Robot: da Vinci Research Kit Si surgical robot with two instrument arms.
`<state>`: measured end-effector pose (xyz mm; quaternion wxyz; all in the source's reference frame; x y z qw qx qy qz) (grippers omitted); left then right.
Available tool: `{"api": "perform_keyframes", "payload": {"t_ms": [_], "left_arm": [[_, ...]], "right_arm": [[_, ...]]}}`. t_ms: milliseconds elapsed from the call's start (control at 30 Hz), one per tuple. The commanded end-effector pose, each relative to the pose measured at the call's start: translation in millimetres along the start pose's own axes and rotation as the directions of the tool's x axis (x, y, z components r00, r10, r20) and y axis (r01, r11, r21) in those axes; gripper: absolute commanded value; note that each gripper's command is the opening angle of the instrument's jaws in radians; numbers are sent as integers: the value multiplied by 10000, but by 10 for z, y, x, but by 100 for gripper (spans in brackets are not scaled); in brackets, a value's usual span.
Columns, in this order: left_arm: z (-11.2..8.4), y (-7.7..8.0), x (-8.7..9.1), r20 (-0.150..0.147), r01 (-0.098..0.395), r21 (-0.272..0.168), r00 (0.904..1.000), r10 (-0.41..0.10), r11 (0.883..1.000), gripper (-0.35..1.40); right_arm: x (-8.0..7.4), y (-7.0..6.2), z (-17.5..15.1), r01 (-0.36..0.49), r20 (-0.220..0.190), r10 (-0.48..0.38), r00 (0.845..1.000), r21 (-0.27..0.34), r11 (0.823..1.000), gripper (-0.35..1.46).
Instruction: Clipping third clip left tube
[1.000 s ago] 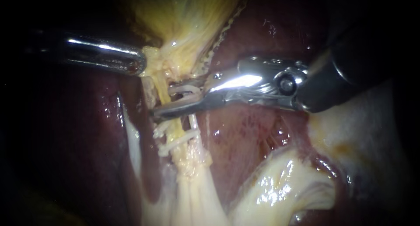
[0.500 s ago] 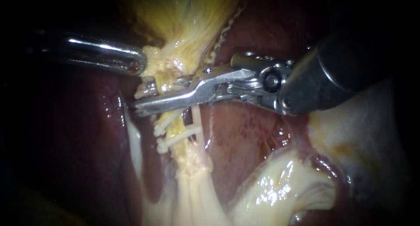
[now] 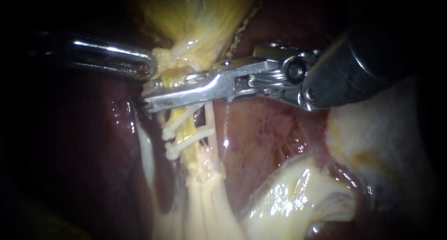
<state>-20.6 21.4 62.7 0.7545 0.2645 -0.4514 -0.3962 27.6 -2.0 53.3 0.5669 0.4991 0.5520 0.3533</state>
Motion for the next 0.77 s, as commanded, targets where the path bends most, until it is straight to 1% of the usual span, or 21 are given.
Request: {"api": "perform_keyframes", "payload": {"t_ms": [33,133,267,367,433,767], "left_arm": [[0,0,0,2,-1,-2,10000,1,10000,-35],[0,0,0,3,-1,-4,10000,1,10000,-35],[1,0,0,3,-2,-4,10000,2,10000,-35],[1,0,0,3,-2,-4,10000,2,10000,-35],[1,0,0,3,-1,-5,10000,1,10000,-35],[1,0,-1,5,0,-7,10000,1,10000,-35]], "right_arm": [[0,1,0,33,-23,-33,10000,-28,10000,-14],[0,2,-2,-23,-26,23,10000,-34,10000,-35],[-1,4,-7,-18,-134,16,9999,-156,9999,-35],[-1,4,-8,-10,28,11,10000,-333,9994,-35],[-3,5,-8,0,159,6,9999,-326,9995,-35],[-5,6,-7,15,187,-9,9998,-304,9995,-35]]}}
